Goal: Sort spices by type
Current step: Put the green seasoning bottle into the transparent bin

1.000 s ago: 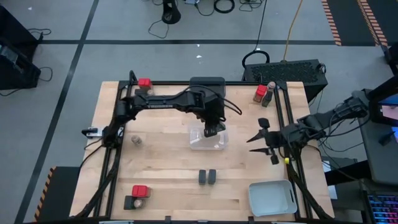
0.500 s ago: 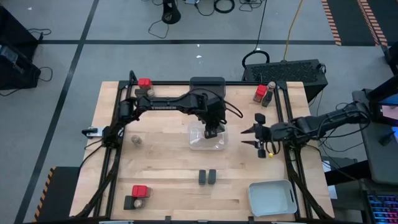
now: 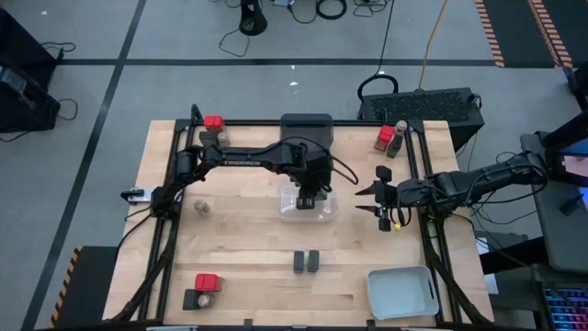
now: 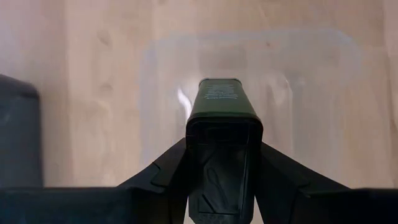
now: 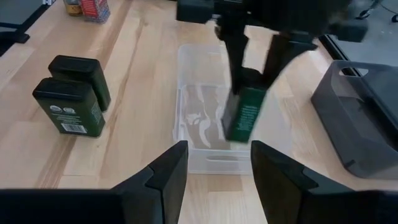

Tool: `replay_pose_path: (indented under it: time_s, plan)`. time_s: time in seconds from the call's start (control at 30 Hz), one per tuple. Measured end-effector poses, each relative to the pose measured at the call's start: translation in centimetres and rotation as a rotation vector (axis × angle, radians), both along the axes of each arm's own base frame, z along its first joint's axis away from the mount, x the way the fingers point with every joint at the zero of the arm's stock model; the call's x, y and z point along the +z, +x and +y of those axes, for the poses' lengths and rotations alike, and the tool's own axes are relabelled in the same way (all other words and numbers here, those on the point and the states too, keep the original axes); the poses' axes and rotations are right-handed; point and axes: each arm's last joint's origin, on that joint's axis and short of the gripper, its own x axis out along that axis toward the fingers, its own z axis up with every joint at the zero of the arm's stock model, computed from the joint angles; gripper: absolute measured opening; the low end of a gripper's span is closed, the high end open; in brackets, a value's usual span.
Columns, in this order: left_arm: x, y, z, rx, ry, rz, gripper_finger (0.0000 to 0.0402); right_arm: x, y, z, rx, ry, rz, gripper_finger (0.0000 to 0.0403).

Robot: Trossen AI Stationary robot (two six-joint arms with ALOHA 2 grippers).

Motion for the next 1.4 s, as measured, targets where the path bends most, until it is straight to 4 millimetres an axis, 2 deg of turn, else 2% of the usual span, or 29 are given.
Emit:
replay_pose_path:
  time_s: [0.17, 0.73, 1.07, 1.4]
  plan:
    - [0.4, -1.0, -0.4, -0.004, -0.003, 0.071, 0.0146, 0.0, 0.0, 0.0, 0.003, -0.006, 0.000, 0.0157]
    - [-0.7, -2.6, -0.3, 0.012, 0.031, 0.255, 0.0146, 0.0, 0.0, 0.0, 0.003, -0.005, 0.003, 0.0157]
    - [-2.0, -3.1, 0.6, 0.030, 0.052, 0.292, 0.0146, 0.0, 0.0, 0.0, 0.003, -0.007, 0.003, 0.0157]
    - [-2.0, -2.9, 0.7, 0.018, 0.063, 0.269, 0.0146, 0.0, 0.0, 0.0, 0.004, -0.007, 0.003, 0.0157]
